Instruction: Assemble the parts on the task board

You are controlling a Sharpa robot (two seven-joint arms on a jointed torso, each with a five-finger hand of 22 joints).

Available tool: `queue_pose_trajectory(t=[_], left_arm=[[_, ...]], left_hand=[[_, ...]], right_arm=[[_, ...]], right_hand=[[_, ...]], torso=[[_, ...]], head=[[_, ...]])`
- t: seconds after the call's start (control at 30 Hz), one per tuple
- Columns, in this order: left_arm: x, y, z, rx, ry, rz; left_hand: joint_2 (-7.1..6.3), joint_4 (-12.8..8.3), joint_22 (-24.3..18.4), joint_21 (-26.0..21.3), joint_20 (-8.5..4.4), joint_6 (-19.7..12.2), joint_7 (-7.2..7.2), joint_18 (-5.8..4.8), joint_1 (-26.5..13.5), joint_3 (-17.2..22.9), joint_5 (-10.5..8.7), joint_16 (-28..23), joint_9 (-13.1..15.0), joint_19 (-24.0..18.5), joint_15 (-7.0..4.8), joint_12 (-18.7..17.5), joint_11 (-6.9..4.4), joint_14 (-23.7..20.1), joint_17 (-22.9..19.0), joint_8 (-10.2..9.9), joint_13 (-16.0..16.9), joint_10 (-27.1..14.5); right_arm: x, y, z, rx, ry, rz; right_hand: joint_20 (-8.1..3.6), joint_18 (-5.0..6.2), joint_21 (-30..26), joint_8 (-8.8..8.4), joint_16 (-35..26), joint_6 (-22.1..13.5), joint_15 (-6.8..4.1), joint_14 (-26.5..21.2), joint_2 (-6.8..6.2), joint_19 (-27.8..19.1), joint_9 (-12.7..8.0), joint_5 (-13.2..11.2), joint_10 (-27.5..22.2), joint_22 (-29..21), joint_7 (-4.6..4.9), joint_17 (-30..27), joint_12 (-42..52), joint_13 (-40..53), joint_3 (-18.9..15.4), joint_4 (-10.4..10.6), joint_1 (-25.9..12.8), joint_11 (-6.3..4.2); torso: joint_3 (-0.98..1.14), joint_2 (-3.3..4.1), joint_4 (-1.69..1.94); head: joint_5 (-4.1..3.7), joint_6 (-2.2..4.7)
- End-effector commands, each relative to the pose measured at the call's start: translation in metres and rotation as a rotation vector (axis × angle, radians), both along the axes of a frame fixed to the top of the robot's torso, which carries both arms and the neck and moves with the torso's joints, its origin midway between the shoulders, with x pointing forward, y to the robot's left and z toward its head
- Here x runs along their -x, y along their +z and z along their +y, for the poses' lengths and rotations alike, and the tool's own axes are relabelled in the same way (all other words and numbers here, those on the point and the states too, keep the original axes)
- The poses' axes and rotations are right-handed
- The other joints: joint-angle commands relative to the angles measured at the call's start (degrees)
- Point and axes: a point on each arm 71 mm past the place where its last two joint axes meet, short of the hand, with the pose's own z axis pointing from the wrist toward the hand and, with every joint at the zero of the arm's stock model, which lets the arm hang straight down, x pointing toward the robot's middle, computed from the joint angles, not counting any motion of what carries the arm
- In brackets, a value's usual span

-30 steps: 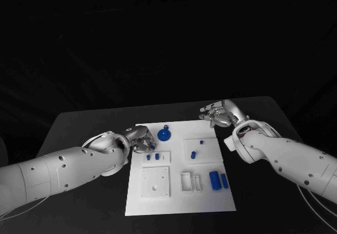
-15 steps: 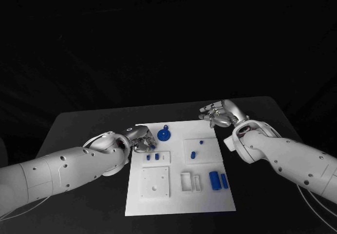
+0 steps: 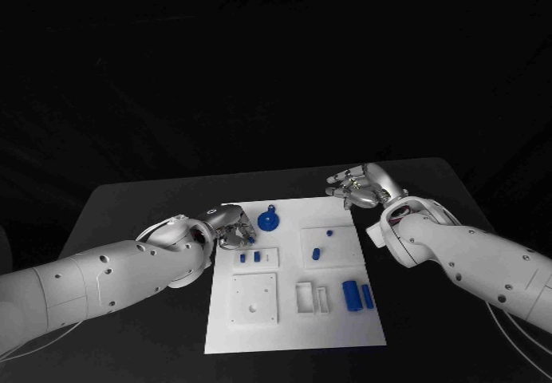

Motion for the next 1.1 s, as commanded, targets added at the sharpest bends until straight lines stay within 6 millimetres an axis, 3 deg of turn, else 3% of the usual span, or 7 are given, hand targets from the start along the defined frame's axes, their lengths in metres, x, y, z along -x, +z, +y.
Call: queue_pose_trajectory(t=[0.03,1.1], left_arm=[[0.000,-0.001,-0.003,-0.008,-0.004,0.005],[0.000,-0.008,-0.013,-0.091,-0.048,0.047]], left_hand=[[0.35,0.1,1.2,0.2,-0.02,0.1,0.11,1.15,0.1,0.2,0.23,0.0,0.1,-0.5,-0.01,0.2,0.08,0.5,0.1,0.2,0.0,0.2],[0.14,-0.2,1.2,0.7,0.12,-0.1,0.21,1.23,0.3,-0.3,-0.07,0.5,0.0,-0.9,0.14,0.2,0.28,0.0,0.3,0.2,0.0,-0.6]], right_arm=[[0.001,0.000,0.001,0.002,0.014,-0.002],[0.001,0.000,0.002,0.002,0.017,0.001]], right_hand=[[-0.19,0.46,0.2,-0.18,-0.3,0.1,0.09,0.3,-0.35,-0.2,-0.1,0.3,0.4,-0.1,0.11,-0.1,0.0,-0.1,0.1,0.1,-0.2,0.02],[-0.20,0.46,0.2,-0.18,-0.3,0.2,0.08,0.3,-0.33,-0.2,-0.1,0.3,0.4,-0.1,0.08,-0.1,0.0,-0.1,0.1,0.1,-0.2,0.00]], torso=[[-0.01,0.00,-0.01],[0.01,0.00,-0.03]], head=[[0.01,-0.04],[-0.19,-0.37]])
